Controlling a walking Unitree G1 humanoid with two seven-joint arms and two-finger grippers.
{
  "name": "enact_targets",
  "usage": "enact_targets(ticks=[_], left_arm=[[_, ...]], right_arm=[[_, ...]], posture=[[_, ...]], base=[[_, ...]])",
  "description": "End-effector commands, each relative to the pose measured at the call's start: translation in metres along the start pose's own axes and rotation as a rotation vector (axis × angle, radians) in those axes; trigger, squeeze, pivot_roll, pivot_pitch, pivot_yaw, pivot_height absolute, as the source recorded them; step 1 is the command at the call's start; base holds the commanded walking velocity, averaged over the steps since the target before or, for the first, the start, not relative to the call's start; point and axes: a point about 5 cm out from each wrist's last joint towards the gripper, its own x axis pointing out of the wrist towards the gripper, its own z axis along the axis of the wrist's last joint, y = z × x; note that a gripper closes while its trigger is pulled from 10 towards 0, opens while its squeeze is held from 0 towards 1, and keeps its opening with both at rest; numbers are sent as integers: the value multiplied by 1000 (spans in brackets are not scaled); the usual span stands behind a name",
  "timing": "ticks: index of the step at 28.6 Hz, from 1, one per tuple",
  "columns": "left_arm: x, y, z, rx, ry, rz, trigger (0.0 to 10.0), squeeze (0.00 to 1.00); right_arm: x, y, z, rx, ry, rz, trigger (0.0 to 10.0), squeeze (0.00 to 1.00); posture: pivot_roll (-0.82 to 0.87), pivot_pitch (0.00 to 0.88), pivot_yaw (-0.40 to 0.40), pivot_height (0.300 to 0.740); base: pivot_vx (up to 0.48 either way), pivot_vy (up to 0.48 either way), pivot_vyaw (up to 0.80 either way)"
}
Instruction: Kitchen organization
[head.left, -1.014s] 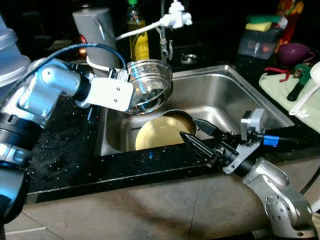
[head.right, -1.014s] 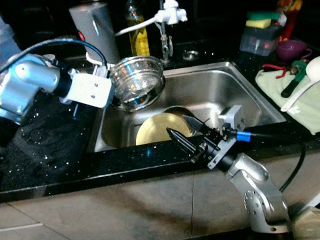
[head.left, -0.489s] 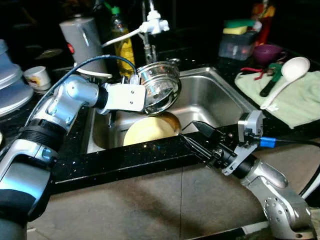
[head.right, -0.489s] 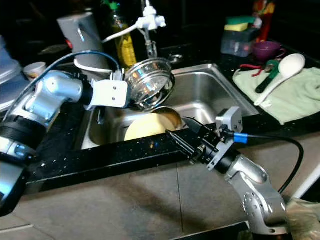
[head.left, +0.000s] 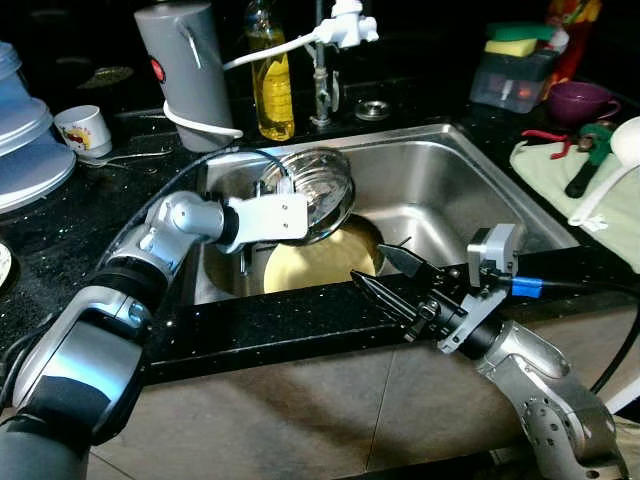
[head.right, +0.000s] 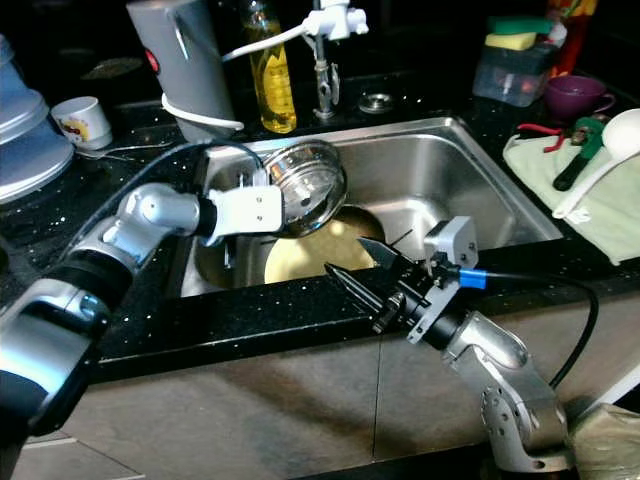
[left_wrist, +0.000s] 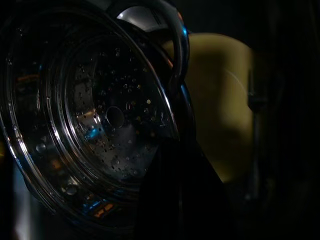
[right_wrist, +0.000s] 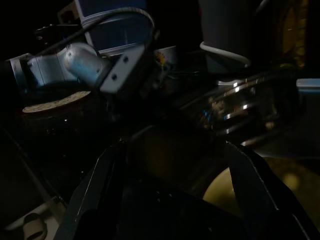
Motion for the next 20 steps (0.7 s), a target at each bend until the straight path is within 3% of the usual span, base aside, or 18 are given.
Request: enact_targets(ticks=[1, 8, 18, 19, 20], left_arm=[[3, -5, -2, 15, 1, -3, 10000, 0], [15, -23, -12, 14, 51, -3, 10000, 0], [23, -36, -16, 13, 62, -6, 10000, 0], [23, -36, -15, 14, 60, -5, 10000, 78], [24, -37, -15, 16, 60, -2, 10000, 78]], right_arm=[[1, 5, 2, -2, -7, 12, 10000, 0], [5, 9, 1, 7, -11, 24, 10000, 0], [5, 10, 3, 4, -18, 21, 10000, 0], [6, 10, 3, 4, -19, 21, 10000, 0], [6, 10, 3, 4, -19, 21, 10000, 0]], posture=[[-142, 0, 71, 740], [-149, 0, 77, 740], [-151, 0, 82, 740], [-147, 0, 80, 740], [-147, 0, 80, 740]], base=[[0, 0, 0], [0, 0, 0], [0, 0, 0], [0, 0, 0], [0, 0, 0]])
